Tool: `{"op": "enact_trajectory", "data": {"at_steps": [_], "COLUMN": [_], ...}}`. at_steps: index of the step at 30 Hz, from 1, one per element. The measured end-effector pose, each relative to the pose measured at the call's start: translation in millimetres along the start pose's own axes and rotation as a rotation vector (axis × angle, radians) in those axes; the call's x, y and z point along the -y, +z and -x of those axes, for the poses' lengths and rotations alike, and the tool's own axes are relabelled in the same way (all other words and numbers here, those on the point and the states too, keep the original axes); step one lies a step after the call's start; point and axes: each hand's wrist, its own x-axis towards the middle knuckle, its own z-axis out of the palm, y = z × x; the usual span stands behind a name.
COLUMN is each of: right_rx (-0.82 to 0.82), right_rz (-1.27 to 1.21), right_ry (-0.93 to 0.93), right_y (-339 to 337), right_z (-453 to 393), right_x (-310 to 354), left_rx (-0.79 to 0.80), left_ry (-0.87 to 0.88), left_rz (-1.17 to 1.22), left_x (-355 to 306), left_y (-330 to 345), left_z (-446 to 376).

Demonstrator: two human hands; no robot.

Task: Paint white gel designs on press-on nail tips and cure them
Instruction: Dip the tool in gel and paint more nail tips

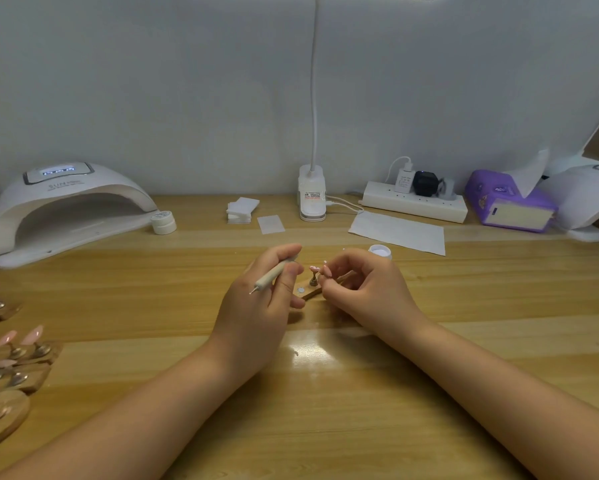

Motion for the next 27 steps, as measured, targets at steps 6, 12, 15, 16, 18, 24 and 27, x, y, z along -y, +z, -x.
{"op": "enact_trajectory", "data": {"at_steps": [6, 12, 15, 16, 18, 24, 27], "right_rx": [-0.020, -0.022, -0.053, -0.060, -0.069, -0.045, -0.040], "right_rz": [0.005, 0.013, 0.000, -0.002, -0.002, 0.005, 0.036], "right_ry": [-0.020, -0.038, -0.054, -0.058, -0.066, -0.105, -0.150], "right_y": [1, -2, -2, -2, -3, -4, -4], "right_z": [0, 1, 0, 0, 0, 2, 2], "right_x": [2, 2, 3, 3, 3, 2, 1], "left_rx": [0.000, -0.047, -0.111, -0.132, -0.163, -0.171, -0.135], "left_ry": [-0.008, 0.014, 0.074, 0.095, 0.131, 0.265, 0.289], "left_rz": [-0.060, -0.013, 0.039, 0.058, 0.108, 0.096, 0.063], "left_x": [3, 1, -3, -5, -10, -20, -20], "left_y": [0, -2, -4, -5, -6, -2, 0], "left_z": [-1, -2, -4, -5, -7, -3, 0]}}
